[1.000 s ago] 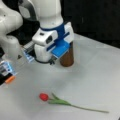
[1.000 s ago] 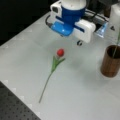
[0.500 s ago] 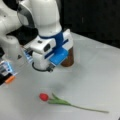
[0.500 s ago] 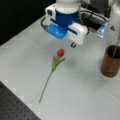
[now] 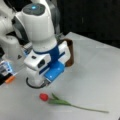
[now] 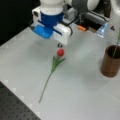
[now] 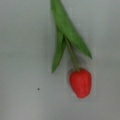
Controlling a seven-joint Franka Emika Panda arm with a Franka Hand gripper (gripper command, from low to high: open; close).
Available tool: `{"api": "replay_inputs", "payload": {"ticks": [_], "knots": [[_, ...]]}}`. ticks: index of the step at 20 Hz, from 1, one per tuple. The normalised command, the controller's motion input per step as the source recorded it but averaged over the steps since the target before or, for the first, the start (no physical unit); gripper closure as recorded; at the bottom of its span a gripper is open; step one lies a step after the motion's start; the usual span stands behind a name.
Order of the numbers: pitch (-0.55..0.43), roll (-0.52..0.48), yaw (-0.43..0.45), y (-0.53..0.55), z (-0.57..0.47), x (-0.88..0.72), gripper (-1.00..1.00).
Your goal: Flower insertion into a vase
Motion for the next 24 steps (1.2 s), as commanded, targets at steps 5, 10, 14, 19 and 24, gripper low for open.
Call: {"api": "replay_inputs", "payload": {"ticks": [5,10,14,19,24], "knots": [[0.149,-0.141,0.148,0.05,-0.13,0.47,-1.00],[0.118,-0.130,0.208,0.06,-0.14,0.25,-1.00],[0.135,-0.132,0.166,0.00,-0.07,0.12,-1.00],[0.185,-0.126,0.119,0.02,-0.07,0.02,-1.00],[0.161,-0.063,0.032,0.07,-0.12,-0.02,-1.00]]}}
